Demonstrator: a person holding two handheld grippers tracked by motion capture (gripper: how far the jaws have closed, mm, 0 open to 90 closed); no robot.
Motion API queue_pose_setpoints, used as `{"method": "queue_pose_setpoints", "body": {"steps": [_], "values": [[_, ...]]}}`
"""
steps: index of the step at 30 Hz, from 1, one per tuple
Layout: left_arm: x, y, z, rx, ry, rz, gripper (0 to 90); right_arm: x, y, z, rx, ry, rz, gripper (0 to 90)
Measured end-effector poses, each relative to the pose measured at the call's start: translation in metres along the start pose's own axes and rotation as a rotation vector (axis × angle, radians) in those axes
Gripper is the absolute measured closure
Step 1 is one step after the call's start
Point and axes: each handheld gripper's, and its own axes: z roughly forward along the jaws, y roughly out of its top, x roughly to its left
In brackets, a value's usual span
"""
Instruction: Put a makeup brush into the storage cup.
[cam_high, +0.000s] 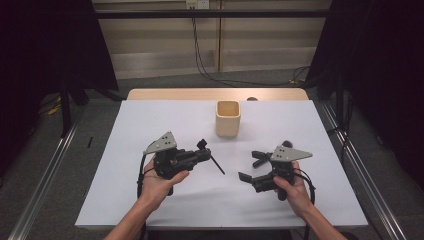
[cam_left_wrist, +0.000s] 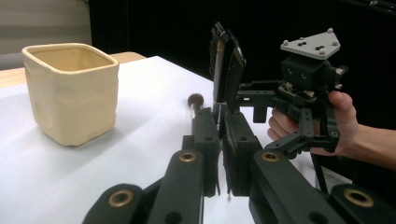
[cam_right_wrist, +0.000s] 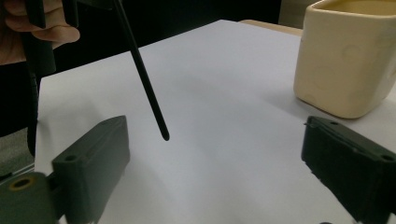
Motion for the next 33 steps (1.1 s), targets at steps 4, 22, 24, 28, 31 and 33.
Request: {"method": "queue_pose_setpoints", "body": {"steps": [4,22,24,28,31,33], "values": [[0.002,0.001,-0.004,0.003,0.009,0.003,85.8,-0.001,0.0,-0.003,-0.016,-0.044,0.002,5.4],[0.018,0.008,-0.024,0.022,0.078,0.006,85.7,-0.008,-0.014,-0.031,-0.057,-0.131,0.022,2.5],[0.02,0.01,-0.026,0.024,0.086,0.008,85.8,-0.008,-0.016,-0.034,-0.062,-0.142,0.023,2.4],[0.024,0.014,-0.029,0.03,0.105,0.014,85.8,-0.007,-0.02,-0.043,-0.091,-0.178,0.024,2.3],[0.028,0.016,-0.031,0.03,0.119,0.016,85.8,-0.009,-0.024,-0.05,-0.113,-0.217,0.015,2.3],[0.031,0.017,-0.032,0.033,0.123,0.013,85.8,-0.012,-0.026,-0.053,-0.112,-0.244,0.014,2.3]]}}
